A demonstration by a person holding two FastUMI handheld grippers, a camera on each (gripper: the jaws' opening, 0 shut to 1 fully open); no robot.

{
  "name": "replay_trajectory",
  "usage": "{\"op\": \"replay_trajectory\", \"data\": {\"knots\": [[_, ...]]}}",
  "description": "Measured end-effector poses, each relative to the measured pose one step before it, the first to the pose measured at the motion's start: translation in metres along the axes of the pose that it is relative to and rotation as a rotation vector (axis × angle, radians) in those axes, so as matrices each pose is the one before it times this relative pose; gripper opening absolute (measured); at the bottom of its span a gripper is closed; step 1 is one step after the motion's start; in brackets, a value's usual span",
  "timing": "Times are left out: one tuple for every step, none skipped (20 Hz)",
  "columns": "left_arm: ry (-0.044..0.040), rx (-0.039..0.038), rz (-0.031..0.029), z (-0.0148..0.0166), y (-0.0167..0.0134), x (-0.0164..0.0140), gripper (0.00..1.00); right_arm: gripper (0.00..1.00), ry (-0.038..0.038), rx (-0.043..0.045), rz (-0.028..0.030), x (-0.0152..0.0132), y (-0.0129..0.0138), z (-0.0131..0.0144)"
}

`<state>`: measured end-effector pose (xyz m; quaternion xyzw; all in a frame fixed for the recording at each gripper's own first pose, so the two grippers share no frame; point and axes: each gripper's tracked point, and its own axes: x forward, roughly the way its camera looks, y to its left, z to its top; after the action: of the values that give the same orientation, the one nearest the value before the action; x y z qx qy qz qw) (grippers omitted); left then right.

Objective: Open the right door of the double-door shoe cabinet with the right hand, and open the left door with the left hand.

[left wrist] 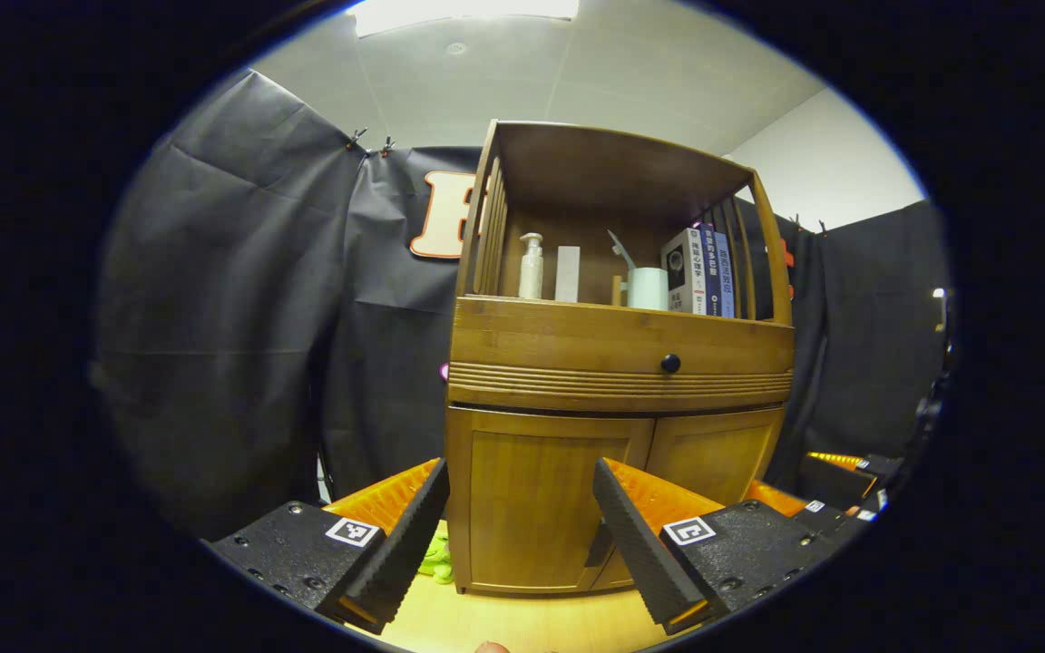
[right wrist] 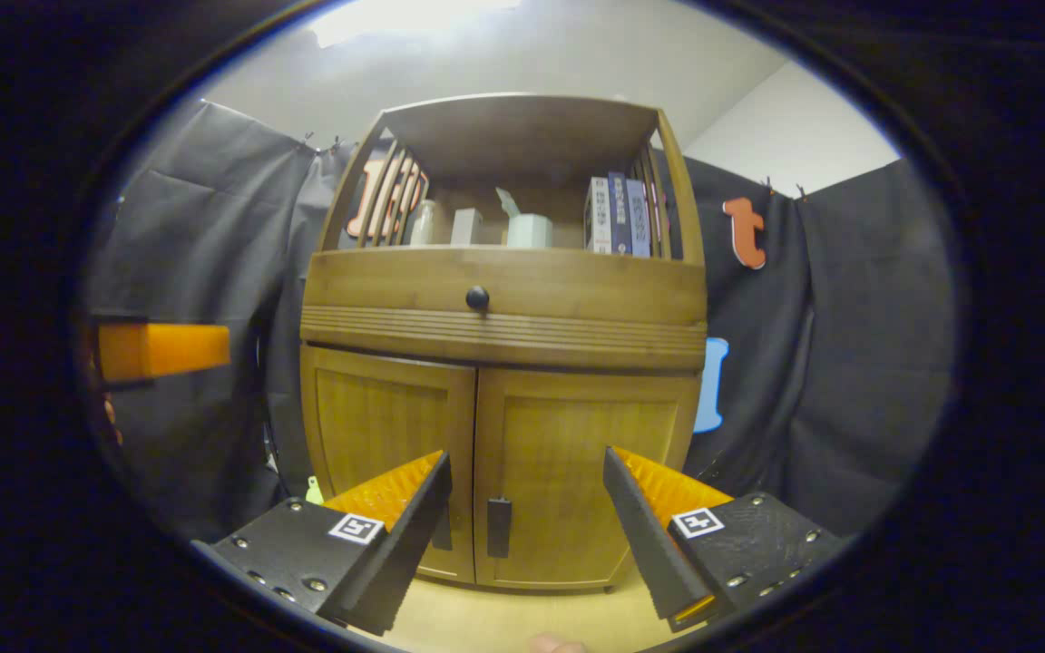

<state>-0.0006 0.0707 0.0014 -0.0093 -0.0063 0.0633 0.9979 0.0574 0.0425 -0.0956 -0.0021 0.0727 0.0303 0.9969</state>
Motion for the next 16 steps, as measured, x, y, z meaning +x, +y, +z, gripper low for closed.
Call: {"op": "replay_trajectory", "data": {"knots": [[-0.00272,0.00345,0.0174,0.00018,0.00577,0.00101,0.96,1.0,0.02885,0.00468,0.01024,0.01127,0.00251,-0.01525],[-0.00092,0.00306,0.01813,0.00014,0.00646,0.00056,0.96,0.96,0.03085,-0.00099,0.00718,0.01076,0.00226,-0.01375],[-0.00019,0.00297,0.01939,-0.00037,0.00653,0.00113,0.96,1.0,0.02688,-0.00775,0.00226,0.01144,0.00146,-0.01362],[0.00039,0.00274,0.01992,0.00016,0.00732,0.0006,0.96,0.99,0.02374,-0.00936,0.0028,0.01124,0.00189,-0.01186],[0.00031,0.00367,0.02091,-0.00088,0.00786,0.0004,0.98,0.99,0.01428,-0.00349,0.00472,0.01012,0.00323,-0.01137],[-0.00046,0.00396,0.02244,-0.00024,0.00802,0.00018,0.96,0.98,0.01747,0.0017,0.00264,0.01106,0.00181,-0.01006],[0.0001,0.00453,0.02347,-0.00056,0.00825,0.00108,1.0,0.98,0.02263,0.00012,-0.00587,0.012,-0.00093,-0.01035],[-0.00095,0.00464,0.02459,0.00021,0.00827,0.00012,0.98,0.88,0.02826,0.00183,-0.00377,0.00934,-0.00031,-0.00876],[-0.00153,0.0033,0.02451,0.00019,0.00823,-0.0001,0.96,0.77,0.02366,0.0054,-0.00041,0.0132,-0.00026,-0.00868],[-0.00167,0.00144,0.02296,0.00085,0.00719,0.00068,0.96,0.74,0.01832,0.00326,-0.00114,0.00626,-0.00125,-0.00874],[-0.00157,0.00034,0.01938,-0.00004,0.00656,0.0009,0.96,0.74,0.0166,0.00044,-0.00176,0.00969,-0.00067,-0.00524],[0.00063,0.00099,0.01703,0.00021,0.00567,0.00045,0.96,0.75,0.01982,-0.00102,-0.00333,0.01116,-0.00092,-0.00624],[0.00176,0.00167,0.01594,-0.00155,0.00388,0.00023,0.96,0.75,0.01499,-0.00077,-0.00355,0.00832,0.00008,-0.00401],[0.00362,0.00141,0.01354,-0.00088,0.0041,0.0006,0.96,0.76,0.01127,0.00077,0.00131,0.00652,0.00398,-0.00462],[0.00333,0.00027,0.01165,-0.00094,0.00351,-0.00024,0.96,0.76,0.01264,0.00309,0.0042,0.0038,0.00041,-0.00295],[0.00316,-0.00038,0.00984,-0.00048,0.00242,-0.00068,0.96,0.77,0.01555,0.00318,0.00482,0.00401,0.00078,-0.00239]]}}
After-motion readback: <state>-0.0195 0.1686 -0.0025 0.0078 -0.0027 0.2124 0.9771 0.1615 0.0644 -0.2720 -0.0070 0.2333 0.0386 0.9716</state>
